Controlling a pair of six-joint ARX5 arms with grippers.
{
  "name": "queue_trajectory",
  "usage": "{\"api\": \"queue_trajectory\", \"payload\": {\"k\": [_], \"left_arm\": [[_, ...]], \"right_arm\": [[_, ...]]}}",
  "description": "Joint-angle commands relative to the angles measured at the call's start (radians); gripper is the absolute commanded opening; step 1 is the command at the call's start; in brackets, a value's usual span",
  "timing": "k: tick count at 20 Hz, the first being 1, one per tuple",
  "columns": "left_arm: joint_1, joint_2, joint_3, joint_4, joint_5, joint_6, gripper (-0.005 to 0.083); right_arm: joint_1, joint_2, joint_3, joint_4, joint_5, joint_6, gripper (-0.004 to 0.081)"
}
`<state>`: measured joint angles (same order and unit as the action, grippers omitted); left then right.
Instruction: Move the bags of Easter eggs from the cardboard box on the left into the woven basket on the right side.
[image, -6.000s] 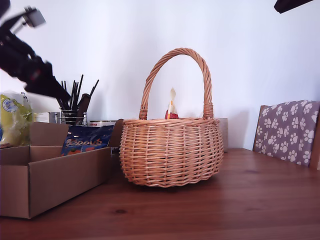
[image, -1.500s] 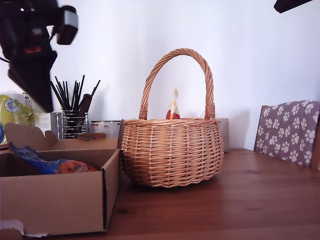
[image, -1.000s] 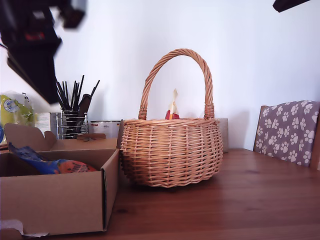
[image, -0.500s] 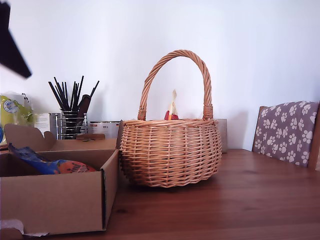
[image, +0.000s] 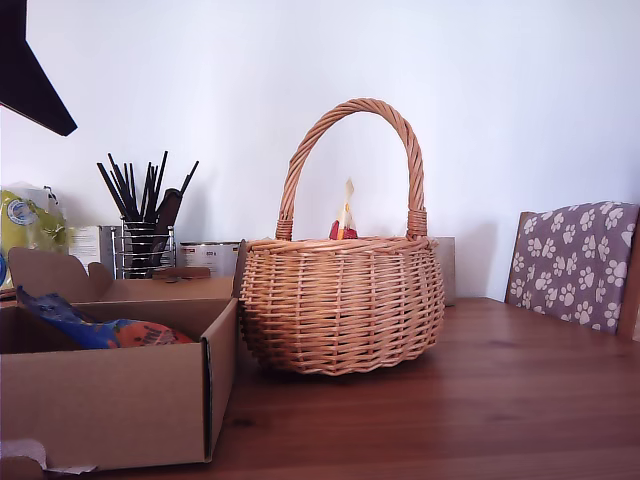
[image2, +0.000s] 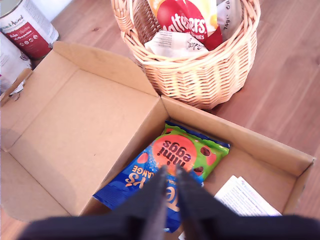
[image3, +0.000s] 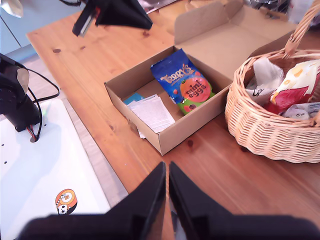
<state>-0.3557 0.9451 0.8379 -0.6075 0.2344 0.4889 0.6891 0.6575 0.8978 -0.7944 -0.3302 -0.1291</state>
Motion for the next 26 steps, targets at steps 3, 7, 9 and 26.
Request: {"api": "queue_trajectory", "payload": {"k": [3,7,9,26], "left_arm": [[-0.034,0.031,0.002,0.002,-0.008,0.123,0.0785],[-0.047,0.099,0.002,0.002,-0.007,0.221,0.0785],[-0.047,0.163,0.002,0.002,-0.018,0.311,0.0785],[-0.090,0.645,0.002,0.301,-0.217,0.671,0.0785]], "right_arm": [[0.003,0.007,0.000,0.005,0.001,-0.001,-0.0013],[0.003,0.007,0.000,0.008,0.001,-0.001,-0.0013],[0.003,0.007,0.000,0.008,0.001,-0.001,-0.0013],[0.003,0.007,0.000,0.002,0.002,-0.001,-0.0013]]}}
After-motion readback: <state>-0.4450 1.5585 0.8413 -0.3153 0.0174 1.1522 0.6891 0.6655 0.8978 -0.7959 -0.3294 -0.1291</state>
